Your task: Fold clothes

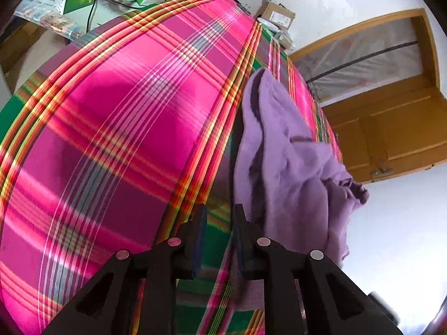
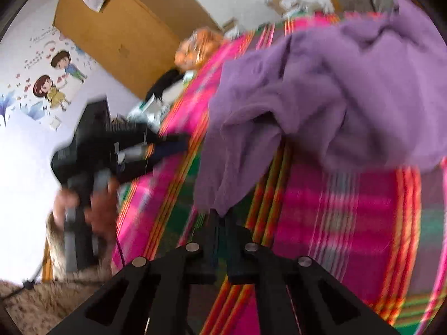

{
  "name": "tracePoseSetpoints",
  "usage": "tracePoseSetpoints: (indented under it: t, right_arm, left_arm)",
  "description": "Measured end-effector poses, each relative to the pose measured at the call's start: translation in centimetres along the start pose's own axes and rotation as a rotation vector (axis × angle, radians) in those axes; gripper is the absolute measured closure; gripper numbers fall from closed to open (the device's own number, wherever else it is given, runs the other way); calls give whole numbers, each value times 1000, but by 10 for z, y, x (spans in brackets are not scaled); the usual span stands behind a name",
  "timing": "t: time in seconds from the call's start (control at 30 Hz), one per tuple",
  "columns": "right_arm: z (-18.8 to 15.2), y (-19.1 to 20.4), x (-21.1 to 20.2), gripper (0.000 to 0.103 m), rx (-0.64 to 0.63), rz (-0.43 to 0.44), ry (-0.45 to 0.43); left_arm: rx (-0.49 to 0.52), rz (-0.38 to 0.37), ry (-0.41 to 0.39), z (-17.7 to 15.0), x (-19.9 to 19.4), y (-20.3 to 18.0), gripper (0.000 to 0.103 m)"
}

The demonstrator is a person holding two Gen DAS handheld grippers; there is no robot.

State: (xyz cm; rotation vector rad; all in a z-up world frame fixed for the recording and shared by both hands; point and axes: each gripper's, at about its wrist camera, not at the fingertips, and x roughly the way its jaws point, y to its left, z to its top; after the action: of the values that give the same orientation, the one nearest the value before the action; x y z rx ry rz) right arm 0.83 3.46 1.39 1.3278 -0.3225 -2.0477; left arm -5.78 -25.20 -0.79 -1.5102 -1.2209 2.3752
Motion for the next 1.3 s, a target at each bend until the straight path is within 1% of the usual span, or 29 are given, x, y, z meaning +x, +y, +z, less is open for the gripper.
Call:
tracePoseSetpoints:
  t: [0.1, 0.23, 0.33, 0.4, 0.43, 0.53, 0.6, 0.63, 0.7, 0.73, 0.83, 0.87, 0.97, 1.0, 1.03, 1.07, 1.2, 1.23, 1.3]
  right_arm:
    - [-6, -5, 13, 100, 15, -10, 48]
    - [-4, -1, 6, 100, -28, -25, 42]
    - [-3, 2, -1, 100, -84, -34, 39]
    - [-4, 2, -2, 100, -103, -40, 36]
    - [-3, 1, 1, 100, -97, -42, 41]
    - [0, -2, 9, 100, -83, -41, 50]
    - [0, -4, 10, 100, -77, -39, 52]
    - [1, -5, 10, 100, -75, -38, 52]
    - [1, -7, 11, 100, -71, -36, 54]
    - [2, -8, 12, 100, -68, -35, 55]
    - [2, -10, 15, 100, -64, -28, 59]
    - [2, -9, 15, 100, -66, -29, 58]
    - [2, -7, 15, 100, -76, -34, 52]
    - [2, -6, 15, 100, -82, -38, 50]
    - [2, -5, 15, 100, -88, -42, 47]
    - [2, -3, 15, 100, -95, -39, 46]
    - [1, 7, 13, 101, -129, -11, 33]
    - [2, 10, 13, 103, -137, -2, 32]
    - [1, 14, 15, 103, -150, 12, 38]
  left_arm:
    - [4, -1, -3, 10, 7, -6, 85]
    - [25, -14, -47, 22, -1, -15, 85]
    - [60, -30, -49, 36, 6, -31, 85]
    - [77, -48, -30, 41, 11, -36, 84]
    - [82, -46, -13, 43, 15, -37, 76]
    - [95, -37, 40, 48, 27, -41, 76]
    - [104, -32, 76, 52, 35, -44, 73]
    - [107, -10, 75, 53, 37, -45, 73]
    - [126, 33, 48, 54, 40, -47, 73]
    - [127, 26, 57, 54, 42, -47, 73]
    - [102, -39, 125, 57, 53, -45, 73]
    - [93, -38, 130, 58, 58, -45, 73]
    - [80, -48, 124, 61, 64, -44, 73]
    - [82, -44, 118, 61, 65, -46, 80]
    - [86, -35, 107, 62, 64, -46, 91]
    - [93, -31, 88, 62, 61, -47, 96]
    - [122, -33, 0, 63, 44, -55, 97]
    - [130, -33, -22, 63, 39, -57, 98]
    - [135, -16, -64, 66, 32, -54, 98]
